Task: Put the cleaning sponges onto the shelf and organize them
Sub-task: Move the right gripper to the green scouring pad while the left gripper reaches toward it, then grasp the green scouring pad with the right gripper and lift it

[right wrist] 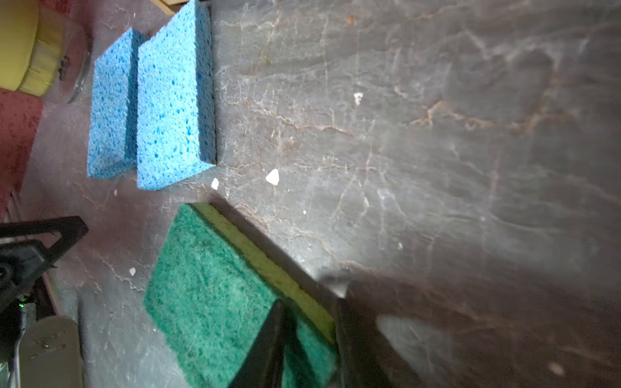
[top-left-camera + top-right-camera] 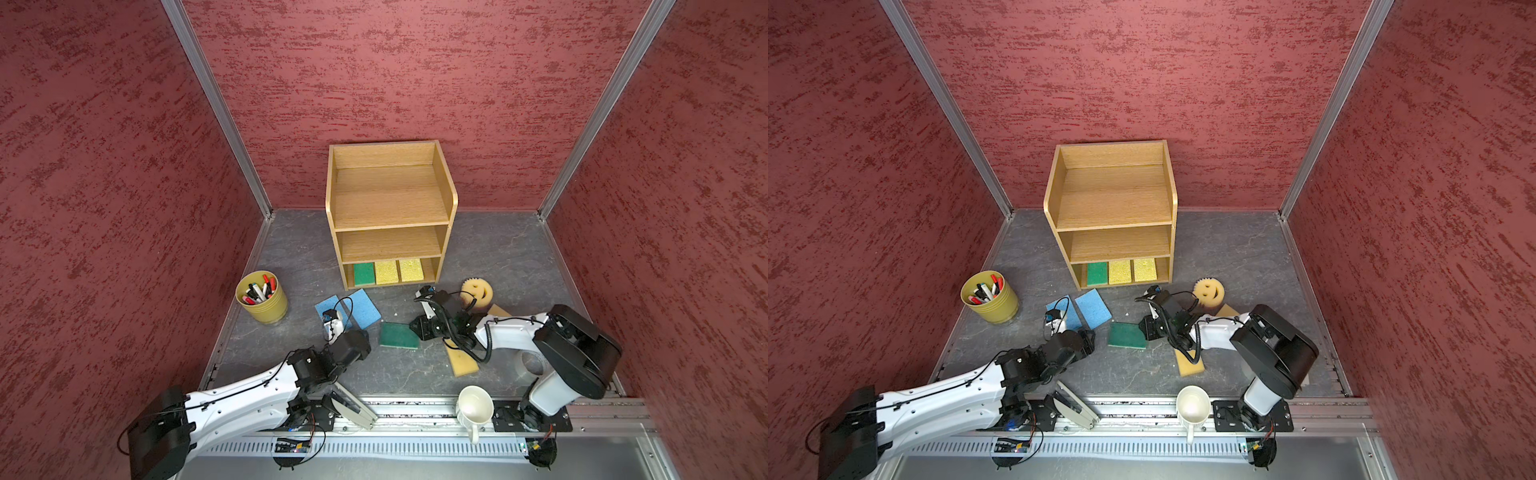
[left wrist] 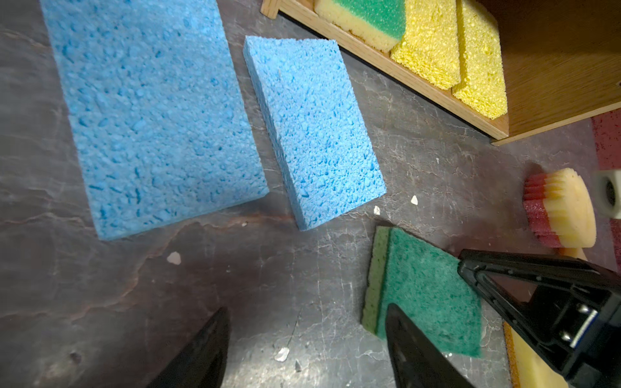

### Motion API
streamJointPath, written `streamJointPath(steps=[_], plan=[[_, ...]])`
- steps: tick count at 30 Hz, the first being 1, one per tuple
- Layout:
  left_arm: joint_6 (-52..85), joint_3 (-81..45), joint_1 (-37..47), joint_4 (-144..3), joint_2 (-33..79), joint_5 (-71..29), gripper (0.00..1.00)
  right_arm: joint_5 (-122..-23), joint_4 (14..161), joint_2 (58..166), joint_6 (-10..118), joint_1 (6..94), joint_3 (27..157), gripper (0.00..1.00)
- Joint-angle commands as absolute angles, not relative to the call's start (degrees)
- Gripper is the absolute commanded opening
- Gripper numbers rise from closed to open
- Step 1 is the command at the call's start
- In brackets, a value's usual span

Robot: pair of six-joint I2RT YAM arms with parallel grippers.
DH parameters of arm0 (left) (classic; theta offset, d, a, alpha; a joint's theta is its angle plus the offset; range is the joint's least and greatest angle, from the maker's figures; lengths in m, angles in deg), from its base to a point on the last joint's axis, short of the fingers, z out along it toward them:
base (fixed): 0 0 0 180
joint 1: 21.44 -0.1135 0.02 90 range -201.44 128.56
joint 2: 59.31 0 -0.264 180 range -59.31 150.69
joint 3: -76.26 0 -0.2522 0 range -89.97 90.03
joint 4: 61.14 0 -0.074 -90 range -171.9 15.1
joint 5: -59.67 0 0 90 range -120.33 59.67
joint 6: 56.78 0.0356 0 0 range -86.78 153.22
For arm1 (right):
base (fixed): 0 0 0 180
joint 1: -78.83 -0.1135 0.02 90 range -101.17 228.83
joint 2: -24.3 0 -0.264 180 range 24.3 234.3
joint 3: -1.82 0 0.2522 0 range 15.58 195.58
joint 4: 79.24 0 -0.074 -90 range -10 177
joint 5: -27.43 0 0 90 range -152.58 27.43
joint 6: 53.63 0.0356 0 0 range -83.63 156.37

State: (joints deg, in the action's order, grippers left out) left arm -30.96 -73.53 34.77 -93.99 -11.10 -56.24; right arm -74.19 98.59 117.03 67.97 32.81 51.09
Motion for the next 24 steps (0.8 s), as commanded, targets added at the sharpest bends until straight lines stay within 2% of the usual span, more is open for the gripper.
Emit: streamJointPath(steps=[1,5,8,11,13,21,24], plan=[[-31.0,-72.9,34.1,-90.9,-10.6,-57.1,0.73,-75.6,99.4,115.2,71.1,32.5,49.3,0.13],[-27.9,-73.8,32.0,-85.5,-9.8,-54.2,0.73,-74.8,97.2,111.6,72.0,32.5,48.2,0.0],[-24.1,-74.8,29.3,-78.0,-8.2,-49.7,0.73,-76.0,97.0,109.2,74.3,32.6,48.8,0.0],[-21.1,-74.5,28.2,-72.2,-7.4,-46.7,0.78,-77.0,97.5,106.0,76.5,32.7,50.3,0.0],[-18.8,-73.6,28.2,-70.5,-7.6,-46.0,0.82,-76.5,97.0,103.7,77.4,32.6,51.9,0.0],[-14.2,-70.9,28.1,-68.1,-12.1,-45.0,0.84,-72.9,98.1,98.6,82.9,32.8,55.5,0.0],[-14.0,-71.3,27.5,-65.6,-14.2,-45.4,0.87,-75.0,100.9,99.0,84.8,32.8,55.5,0.0]])
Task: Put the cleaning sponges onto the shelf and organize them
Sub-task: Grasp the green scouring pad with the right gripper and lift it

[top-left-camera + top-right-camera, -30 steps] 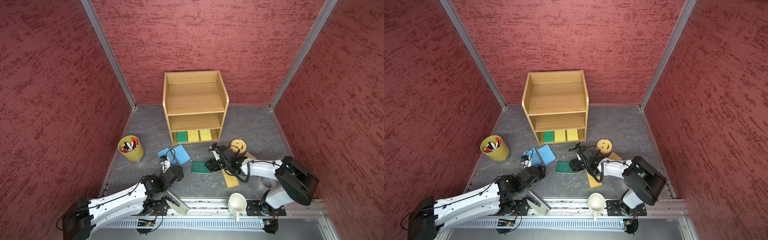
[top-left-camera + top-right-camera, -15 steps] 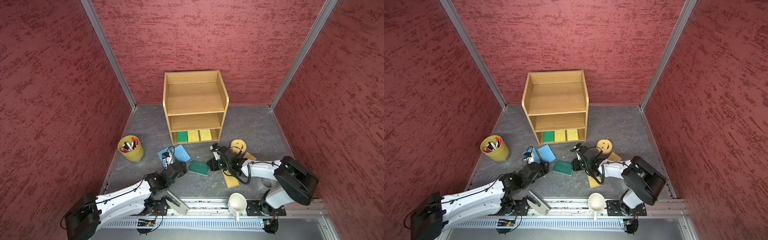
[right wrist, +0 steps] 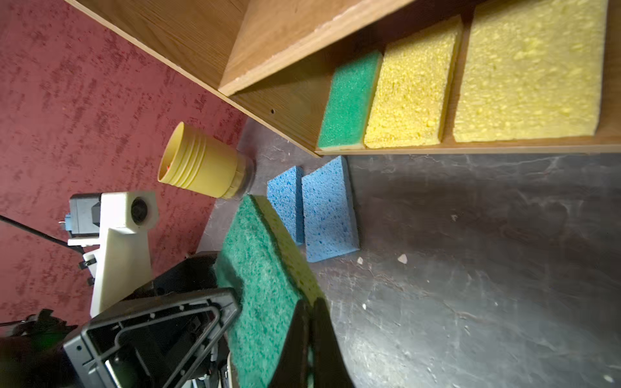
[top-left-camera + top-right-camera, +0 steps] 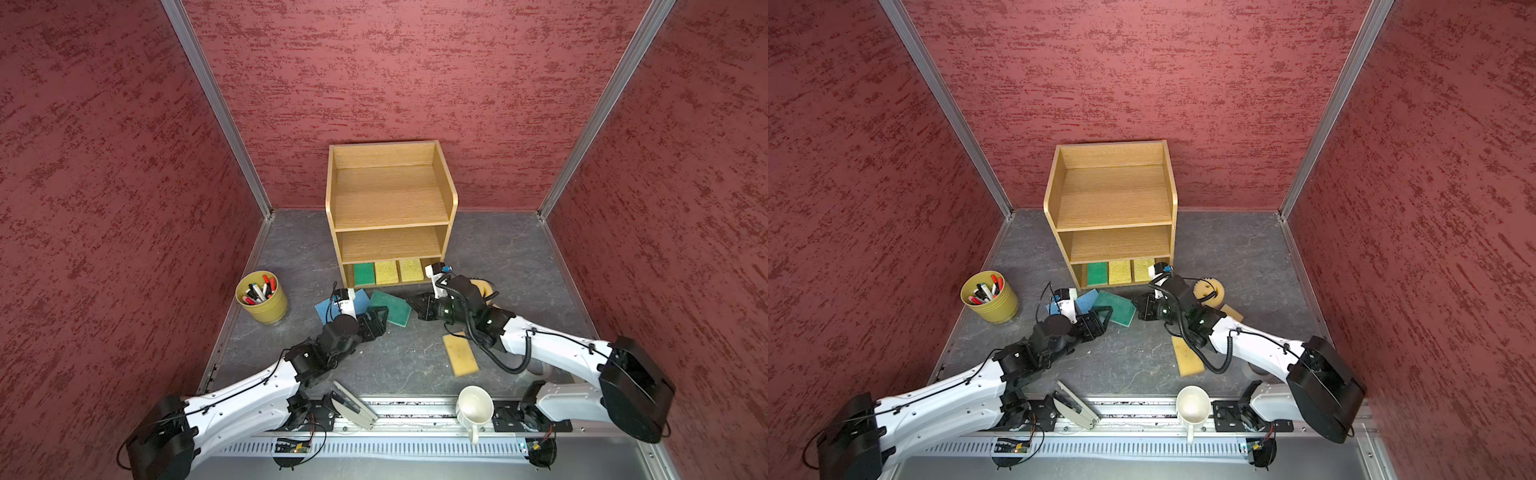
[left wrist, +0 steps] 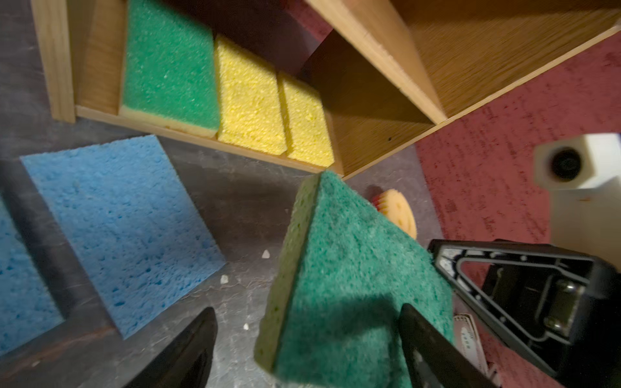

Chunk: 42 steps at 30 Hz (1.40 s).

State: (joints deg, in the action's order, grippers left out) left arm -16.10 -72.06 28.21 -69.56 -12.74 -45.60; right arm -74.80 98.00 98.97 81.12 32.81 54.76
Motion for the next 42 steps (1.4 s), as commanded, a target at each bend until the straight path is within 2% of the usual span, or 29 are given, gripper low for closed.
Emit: streamJointPath(steps=[1,4,6,8,12,14,15,16,17,18,20,26,33,42], plan=[[-13.9,-71.4,27.2,-64.5,-14.6,-45.5,0.87,-76.2,101.7,99.5,85.2,32.8,55.7,0.0],[-13.6,-71.0,25.5,-61.0,-14.9,-44.3,0.85,-79.2,105.5,100.9,87.6,32.8,55.5,0.0],[-13.6,-70.4,24.7,-59.1,-14.3,-42.8,0.78,-80.1,107.5,101.6,88.6,32.8,55.6,0.0],[-13.6,-69.9,24.5,-57.4,-13.5,-41.9,0.67,-81.0,109.3,102.1,89.6,32.8,55.4,0.0],[-14.4,-69.3,23.8,-56.0,-12.8,-41.6,0.38,-82.4,112.5,102.6,90.1,32.8,54.8,0.0],[-15.3,-69.1,22.8,-55.9,-13.2,-41.4,0.28,-82.8,113.4,102.1,89.1,32.8,53.9,0.02],[-15.8,-69.0,22.0,-55.7,-13.5,-40.8,0.26,-83.1,114.5,101.7,88.8,32.8,53.0,0.13],[-16.3,-68.8,21.2,-55.8,-13.7,-40.2,0.23,-83.4,115.4,101.3,88.7,32.8,52.0,0.3],[-16.8,-68.6,20.2,-55.9,-14.1,-39.0,0.21,-83.8,116.6,100.7,88.3,32.9,51.1,0.53],[-17.4,-68.4,19.0,-56.0,-14.3,-37.6,0.19,-84.6,117.4,100.2,87.7,33.1,50.4,0.68],[-18.2,-68.1,16.5,-55.6,-14.8,-34.4,0.18,-86.8,118.9,99.4,86.5,34.0,49.4,0.77],[-19.2,-66.0,11.3,-56.3,-15.0,-23.8,0.17,-95.0,126.4,100.2,86.1,36.9,48.4,0.8],[-21.6,-63.7,8.8,-59.4,-15.0,-16.4,0.18,-101.4,134.3,103.8,88.4,39.4,50.3,0.82],[-26.0,-63.8,4.9,-59.0,-12.9,-7.9,0.18,-105.5,144.7,109.4,93.7,39.6,52.1,0.7]])
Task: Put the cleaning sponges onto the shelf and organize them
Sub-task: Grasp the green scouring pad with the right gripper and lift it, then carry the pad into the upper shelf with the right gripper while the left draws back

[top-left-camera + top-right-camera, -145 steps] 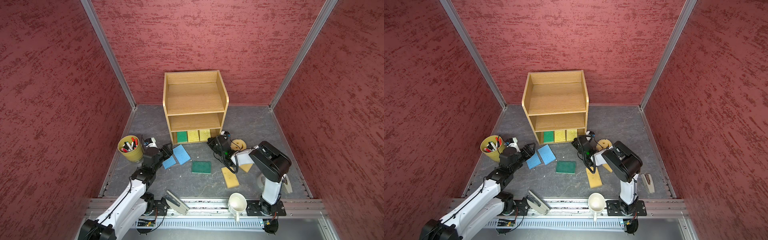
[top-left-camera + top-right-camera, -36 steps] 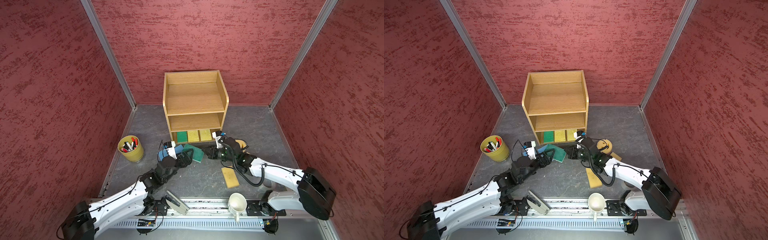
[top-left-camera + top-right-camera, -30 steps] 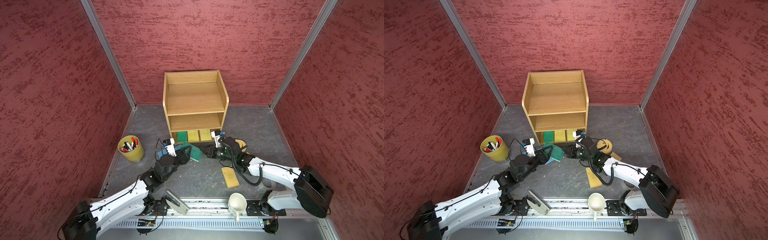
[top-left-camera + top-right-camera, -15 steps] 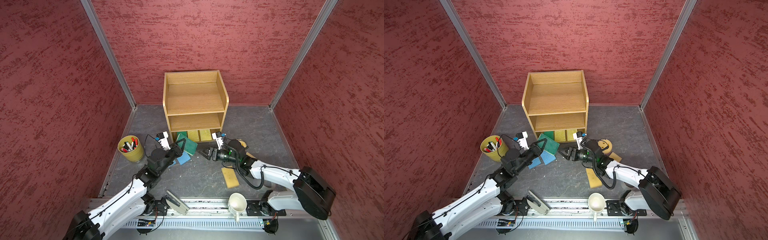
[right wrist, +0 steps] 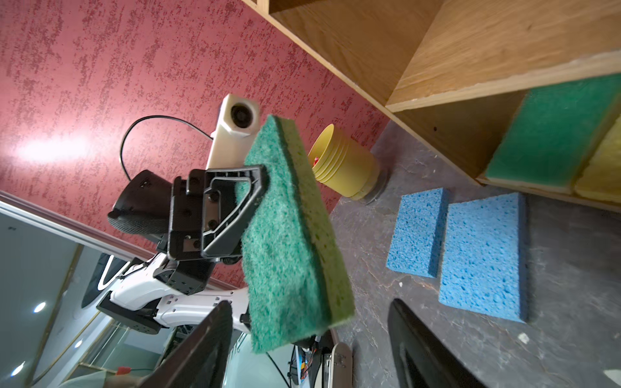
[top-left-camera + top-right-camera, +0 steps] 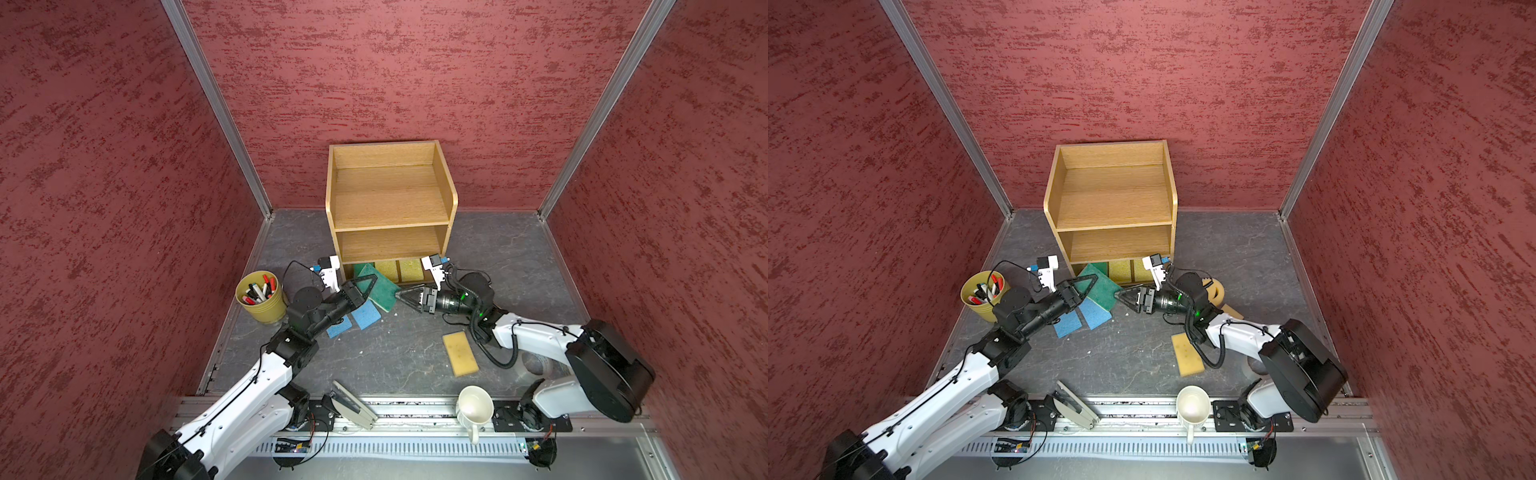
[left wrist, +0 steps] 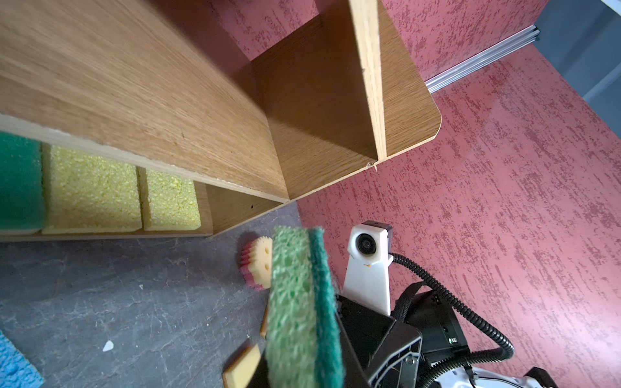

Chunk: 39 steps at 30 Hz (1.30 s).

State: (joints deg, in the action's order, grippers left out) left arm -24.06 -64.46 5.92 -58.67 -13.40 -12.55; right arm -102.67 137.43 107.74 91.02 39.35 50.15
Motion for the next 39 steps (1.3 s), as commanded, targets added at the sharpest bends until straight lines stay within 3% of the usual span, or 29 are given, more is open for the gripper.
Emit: streamJointPath(steps=[1,8,11,12,14,16,18,23,27,39], plan=[[-26.2,-63.8,4.6,-58.9,-12.6,-7.3,0.18,-105.9,146.0,109.8,94.5,39.7,52.1,0.67],[-26.1,-63.5,4.0,-59.4,-11.7,-5.4,0.18,-107.0,150.3,111.7,97.6,39.8,51.7,0.33],[-26.1,-63.4,3.5,-59.1,-11.6,-4.9,0.19,-106.7,150.4,111.7,98.1,39.7,51.3,0.13],[-25.9,-63.5,3.2,-58.7,-11.7,-4.6,0.25,-106.5,150.4,111.5,98.3,39.7,51.0,0.07],[-25.3,-63.4,3.0,-58.8,-12.6,-4.8,0.57,-105.4,150.4,110.9,98.9,39.7,50.4,0.01],[-23.5,-63.4,3.0,-60.3,-15.2,-7.0,0.74,-101.9,150.7,109.7,99.6,39.7,49.1,0.0],[-20.7,-62.8,3.1,-64.4,-19.2,-11.1,0.76,-97.4,148.9,107.9,98.7,39.1,48.4,0.0],[-13.2,-60.7,3.7,-77.6,-30.5,-24.5,0.76,-79.7,131.3,103.2,89.2,34.7,52.8,0.0],[-10.7,-60.5,3.9,-84.2,-36.1,-29.8,0.75,-66.7,124.9,105.4,89.1,32.5,57.7,0.0],[-8.2,-60.3,3.8,-89.8,-41.3,-32.2,0.74,-53.3,122.2,120.8,92.8,27.7,72.1,0.0]])
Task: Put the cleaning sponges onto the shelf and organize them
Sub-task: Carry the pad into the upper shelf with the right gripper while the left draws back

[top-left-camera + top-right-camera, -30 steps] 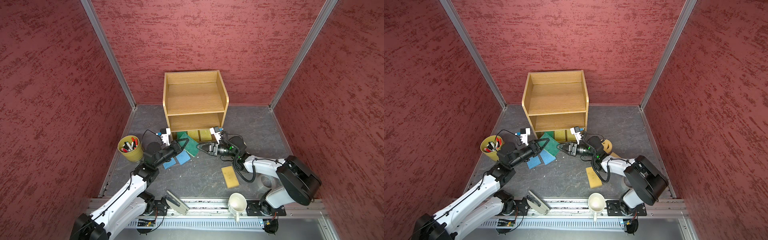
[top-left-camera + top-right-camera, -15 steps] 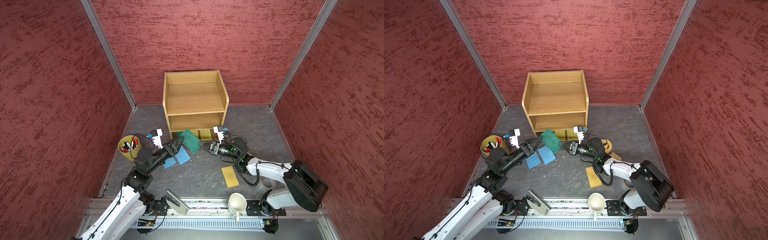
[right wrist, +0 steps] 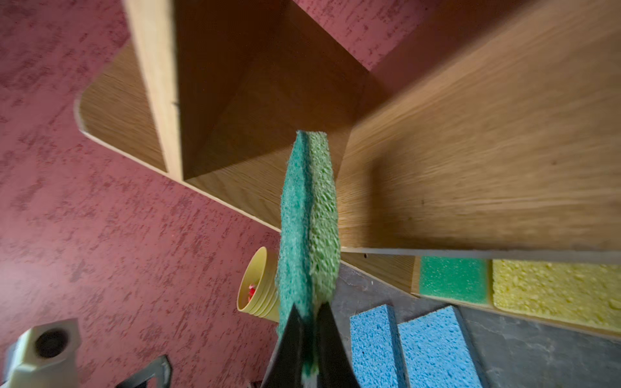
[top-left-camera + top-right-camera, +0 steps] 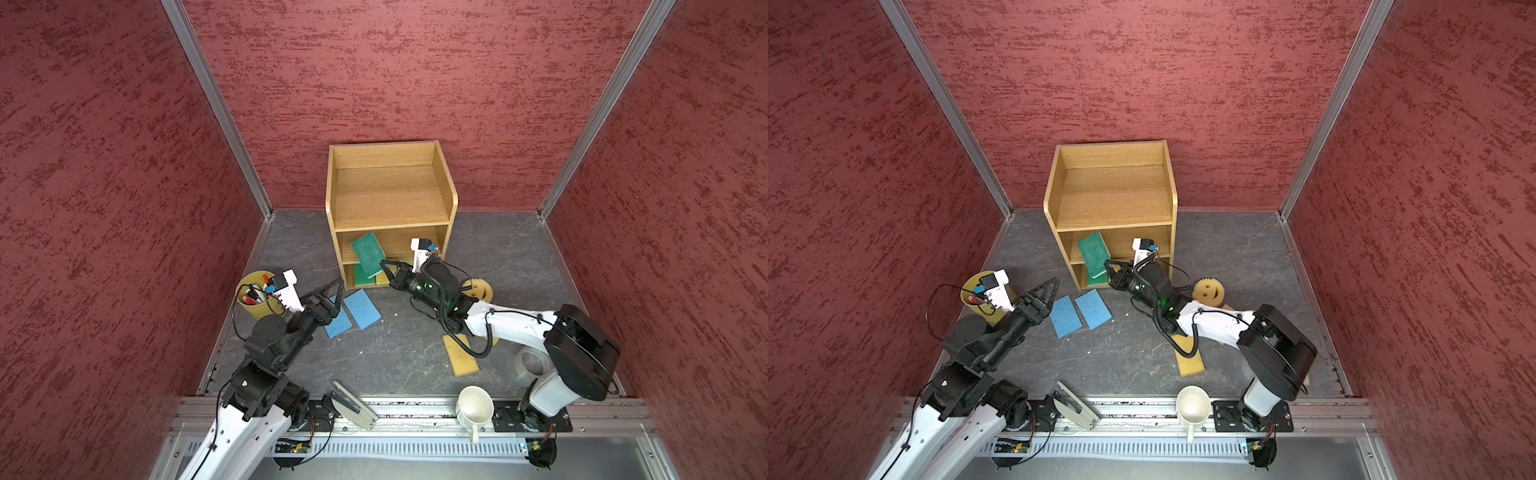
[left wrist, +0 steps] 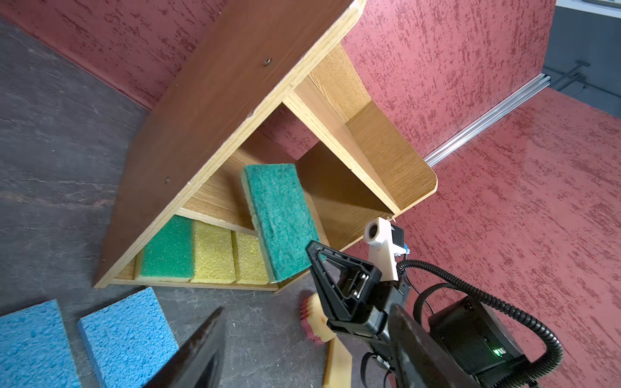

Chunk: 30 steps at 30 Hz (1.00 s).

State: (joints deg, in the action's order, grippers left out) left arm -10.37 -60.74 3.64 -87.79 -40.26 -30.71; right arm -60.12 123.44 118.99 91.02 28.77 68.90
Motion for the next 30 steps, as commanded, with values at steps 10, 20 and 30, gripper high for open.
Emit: streamJointPath(steps=[10,20,30], plan=[[-8.0,-60.9,3.8,-91.5,-43.5,-32.4,0.74,-40.4,126.7,126.9,94.6,24.3,76.5,0.0],[-8.5,-61.4,3.8,-94.2,-46.3,-33.2,0.75,-35.9,124.8,133.2,97.4,24.1,82.9,0.0],[-8.3,-61.2,3.8,-94.9,-46.5,-33.3,0.76,-33.6,123.4,136.2,99.0,24.1,86.3,0.0]])
